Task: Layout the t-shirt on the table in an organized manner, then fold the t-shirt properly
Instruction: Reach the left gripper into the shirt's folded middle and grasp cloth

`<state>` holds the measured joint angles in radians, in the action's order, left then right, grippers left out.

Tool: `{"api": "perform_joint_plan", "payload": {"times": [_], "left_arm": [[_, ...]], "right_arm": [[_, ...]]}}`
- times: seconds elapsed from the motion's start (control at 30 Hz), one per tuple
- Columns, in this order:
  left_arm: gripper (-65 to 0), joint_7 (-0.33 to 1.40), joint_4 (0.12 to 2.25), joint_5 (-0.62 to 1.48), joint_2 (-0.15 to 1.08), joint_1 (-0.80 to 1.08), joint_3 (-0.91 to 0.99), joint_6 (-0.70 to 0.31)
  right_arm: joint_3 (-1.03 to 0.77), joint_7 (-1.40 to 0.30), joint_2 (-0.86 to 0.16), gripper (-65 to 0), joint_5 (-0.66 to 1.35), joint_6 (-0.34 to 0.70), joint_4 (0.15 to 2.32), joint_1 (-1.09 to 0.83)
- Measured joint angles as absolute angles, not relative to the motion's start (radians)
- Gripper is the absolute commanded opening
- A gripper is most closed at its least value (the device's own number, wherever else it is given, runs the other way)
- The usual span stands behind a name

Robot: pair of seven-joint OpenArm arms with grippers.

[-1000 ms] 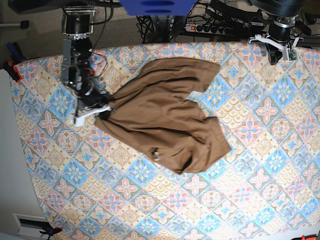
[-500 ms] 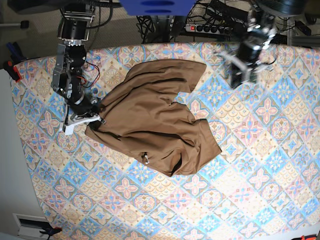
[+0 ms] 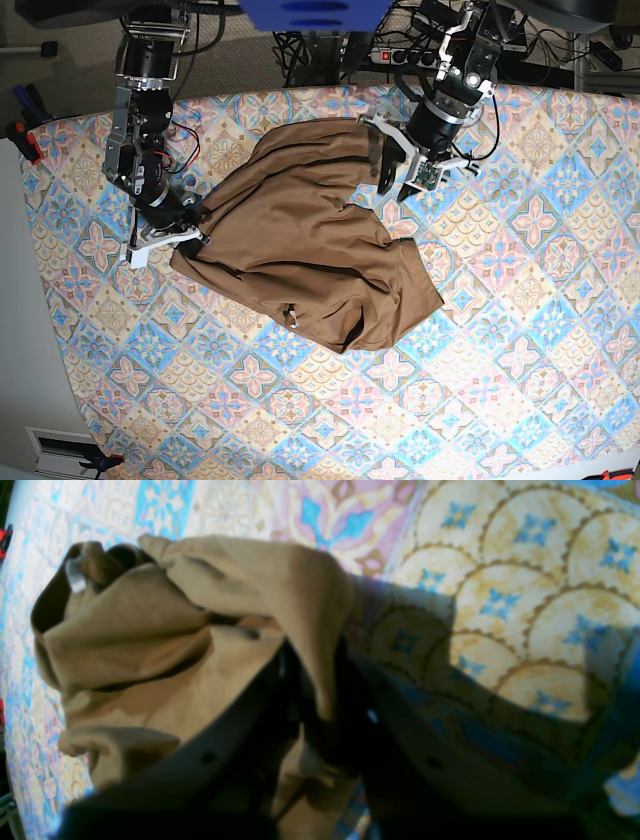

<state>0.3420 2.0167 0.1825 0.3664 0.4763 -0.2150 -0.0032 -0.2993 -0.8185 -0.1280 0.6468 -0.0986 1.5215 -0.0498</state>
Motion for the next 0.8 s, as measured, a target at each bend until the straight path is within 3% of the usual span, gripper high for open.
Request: {"api": "perform_joint_plan", "payload": {"times": [0.13,0.3,0.47,0.63,0.8], "left_arm": [[-47.5,0.495,2.017,0.182,0.369,0.456,-0.216,-0.002],[-47.4,0.524,2.017,0.183,0.369,0.456,-0.216,-0.003],[-47.4,0.532,2.017,0.186,0.368,0.443,-0.210,-0.077],[-47.4,0.539,1.991,0.194,0.366,0.332,-0.139,-0.064],[-47.4,0.640,1.897,0.399,0.276,0.211,0.065,-0.074]], "right_arm": [[-0.299,-0.818,-0.128,-65.0,0.647,-0.098,1.522,-0.050],[-0.299,-0.818,-0.128,-65.0,0.647,-0.098,1.522,-0.050],[-0.299,-0.818,-0.128,-65.0,0.647,-0.099,1.522,-0.050],[-0.286,-0.816,-0.130,-65.0,0.647,-0.099,1.517,-0.052],[-0.248,-0.818,-0.127,-65.0,0.652,-0.096,1.516,-0.050]]}}
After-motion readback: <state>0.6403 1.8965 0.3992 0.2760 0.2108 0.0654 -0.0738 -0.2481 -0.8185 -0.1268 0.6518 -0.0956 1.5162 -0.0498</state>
